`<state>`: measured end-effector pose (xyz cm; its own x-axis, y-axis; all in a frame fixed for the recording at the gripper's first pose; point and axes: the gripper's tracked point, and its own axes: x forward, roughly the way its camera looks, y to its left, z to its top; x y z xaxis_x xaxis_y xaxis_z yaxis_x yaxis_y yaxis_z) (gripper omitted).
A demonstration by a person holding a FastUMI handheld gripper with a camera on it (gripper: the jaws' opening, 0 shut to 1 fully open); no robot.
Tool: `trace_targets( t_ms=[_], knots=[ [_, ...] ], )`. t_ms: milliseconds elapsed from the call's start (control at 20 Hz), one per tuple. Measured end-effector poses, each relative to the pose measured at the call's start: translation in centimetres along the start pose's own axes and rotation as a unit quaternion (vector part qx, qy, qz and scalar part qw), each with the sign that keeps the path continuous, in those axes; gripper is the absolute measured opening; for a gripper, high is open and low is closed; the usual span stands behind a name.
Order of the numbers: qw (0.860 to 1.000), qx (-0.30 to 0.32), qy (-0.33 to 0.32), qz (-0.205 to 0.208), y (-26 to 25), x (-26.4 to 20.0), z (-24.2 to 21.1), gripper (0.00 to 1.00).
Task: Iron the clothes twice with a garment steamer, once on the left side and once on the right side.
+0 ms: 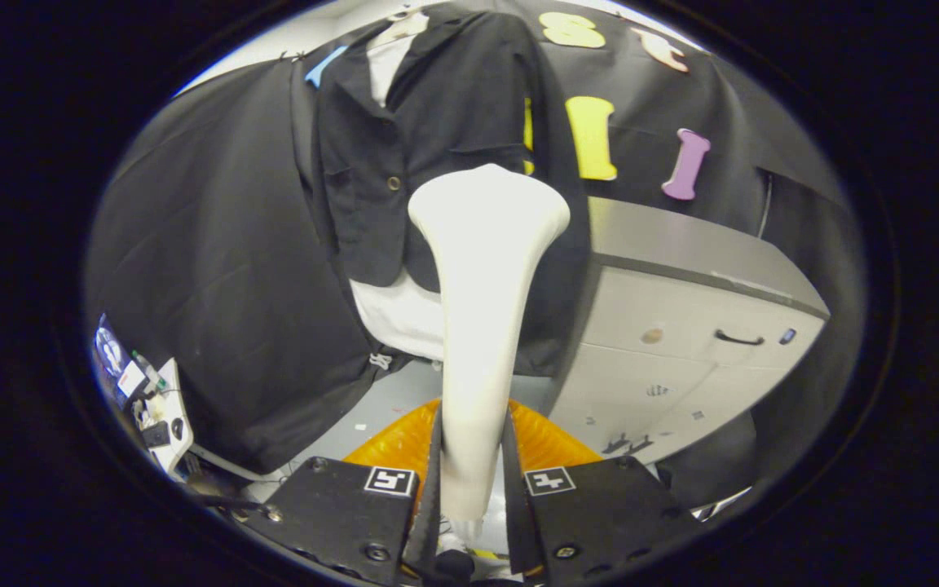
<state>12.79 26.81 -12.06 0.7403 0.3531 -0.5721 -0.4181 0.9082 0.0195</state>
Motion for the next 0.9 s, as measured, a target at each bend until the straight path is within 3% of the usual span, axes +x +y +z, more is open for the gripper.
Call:
trace_targets(
  t_ms=[450, 900],
  knots=[
    [0.995, 0.055, -0.024, -0.074, -15.4, -11.8, -8.5, 0.36],
    [0.981, 0.141, -0.039, -0.125, -24.5, -19.9, -15.9, 0.36]
  ],
)
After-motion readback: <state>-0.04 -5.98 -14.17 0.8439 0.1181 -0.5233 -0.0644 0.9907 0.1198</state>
